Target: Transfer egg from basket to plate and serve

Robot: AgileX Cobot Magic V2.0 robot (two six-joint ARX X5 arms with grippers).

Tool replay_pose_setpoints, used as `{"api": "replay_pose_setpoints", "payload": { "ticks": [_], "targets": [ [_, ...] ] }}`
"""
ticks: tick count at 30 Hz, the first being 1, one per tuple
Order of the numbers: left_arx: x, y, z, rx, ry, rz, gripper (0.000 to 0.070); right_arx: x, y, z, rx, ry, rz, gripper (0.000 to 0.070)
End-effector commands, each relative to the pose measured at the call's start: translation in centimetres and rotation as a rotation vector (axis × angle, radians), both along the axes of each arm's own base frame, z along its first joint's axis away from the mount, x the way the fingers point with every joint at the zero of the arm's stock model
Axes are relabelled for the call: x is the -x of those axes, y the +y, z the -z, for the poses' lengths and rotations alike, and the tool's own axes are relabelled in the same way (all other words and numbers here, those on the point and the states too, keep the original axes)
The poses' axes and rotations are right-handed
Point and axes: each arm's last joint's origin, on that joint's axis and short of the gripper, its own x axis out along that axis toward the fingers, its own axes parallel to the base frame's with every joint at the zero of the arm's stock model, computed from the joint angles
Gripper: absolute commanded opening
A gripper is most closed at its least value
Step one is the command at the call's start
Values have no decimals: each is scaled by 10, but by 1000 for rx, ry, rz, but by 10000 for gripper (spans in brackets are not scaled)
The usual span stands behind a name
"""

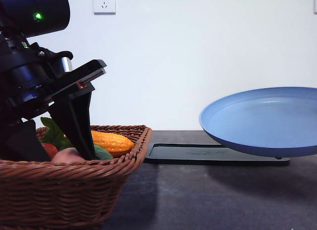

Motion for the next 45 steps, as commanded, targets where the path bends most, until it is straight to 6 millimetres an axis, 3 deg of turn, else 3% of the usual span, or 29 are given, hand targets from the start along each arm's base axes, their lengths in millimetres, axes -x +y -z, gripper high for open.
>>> {"api": "replay_pose_setpoints", "payload": {
  "ticks": [1,7,15,19,22,27,33,45],
  "targets": [
    [-4,-5,-3,7,-24,37,176,-3,0,-4,-12,-16,10,0],
    [-8,-8,-32,51,-111,59,167,-2,0,-4,-32,-7,15,0],
    [-9,-12,-105,185,-322,86,167,-1,6,-5,-135,13,-52,0],
    [-6,-25,-136,244,-422,173,167,1,13,-3,-152,42,-100,0],
    [0,-38,-147,272,-471,241,167,2,21,-2,-153,64,-147,0],
    [13,-62,-141,288,-462,345,167,3,34,1,-158,104,-217,0],
    [23,-93,-118,246,-401,467,167,4,48,6,-171,152,-299,0],
    [15,-123,-69,127,-300,554,167,8,55,7,-187,188,-355,0]
  ]
}}
